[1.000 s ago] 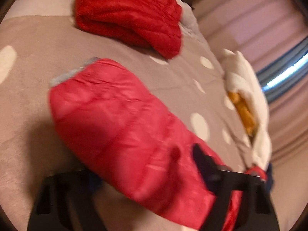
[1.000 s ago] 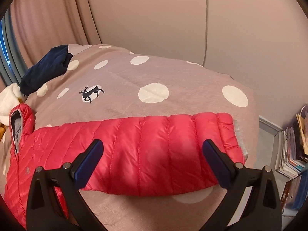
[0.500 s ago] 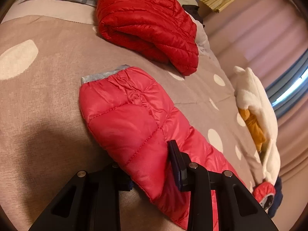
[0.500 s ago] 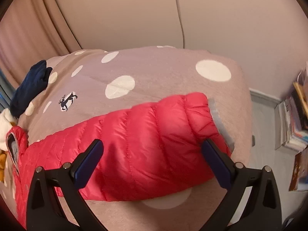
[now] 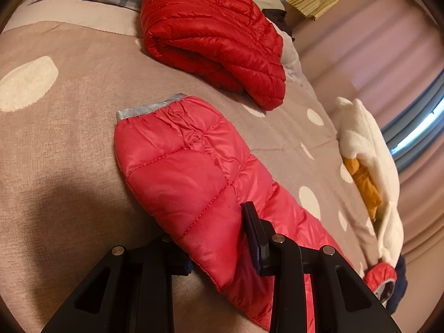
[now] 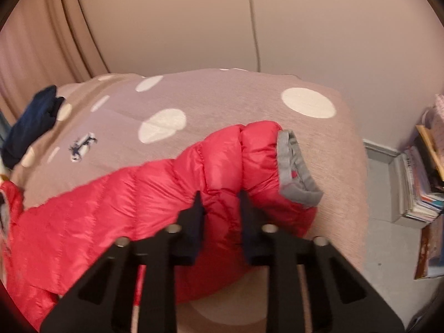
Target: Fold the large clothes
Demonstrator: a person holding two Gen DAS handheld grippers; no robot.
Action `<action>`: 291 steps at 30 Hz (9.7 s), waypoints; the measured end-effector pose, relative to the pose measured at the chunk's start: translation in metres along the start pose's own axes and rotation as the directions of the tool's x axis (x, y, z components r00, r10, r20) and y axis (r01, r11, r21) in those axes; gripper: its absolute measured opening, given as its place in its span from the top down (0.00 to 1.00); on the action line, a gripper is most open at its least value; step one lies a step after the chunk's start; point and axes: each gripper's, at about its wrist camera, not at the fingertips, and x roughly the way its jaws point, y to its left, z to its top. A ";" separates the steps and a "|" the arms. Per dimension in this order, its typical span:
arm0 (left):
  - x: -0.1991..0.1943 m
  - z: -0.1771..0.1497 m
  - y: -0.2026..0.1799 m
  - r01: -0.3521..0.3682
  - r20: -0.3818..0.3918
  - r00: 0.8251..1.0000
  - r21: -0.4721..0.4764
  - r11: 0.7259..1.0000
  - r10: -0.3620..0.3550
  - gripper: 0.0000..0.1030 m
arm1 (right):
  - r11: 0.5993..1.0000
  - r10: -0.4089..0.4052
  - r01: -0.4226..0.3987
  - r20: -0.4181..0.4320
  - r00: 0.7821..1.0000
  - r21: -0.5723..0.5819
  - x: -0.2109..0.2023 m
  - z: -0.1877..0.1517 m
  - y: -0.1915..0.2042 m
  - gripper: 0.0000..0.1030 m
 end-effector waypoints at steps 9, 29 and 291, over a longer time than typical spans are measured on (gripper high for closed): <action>0.001 0.000 0.000 -0.023 -0.001 1.000 0.008 1.000 0.023 0.67 | 0.964 0.259 -0.253 0.072 0.963 -0.079 -0.052 0.018 0.063 0.90; -0.006 -0.003 -0.019 -0.155 0.022 0.988 0.089 0.984 0.153 0.74 | 0.629 0.683 -0.665 -0.123 0.720 -0.403 -0.163 -0.060 0.304 0.88; -0.106 -0.108 -0.210 0.113 -0.091 0.992 0.359 0.926 -0.086 0.12 | 0.430 0.504 -0.756 -0.564 0.654 -0.493 -0.052 -0.101 0.270 0.42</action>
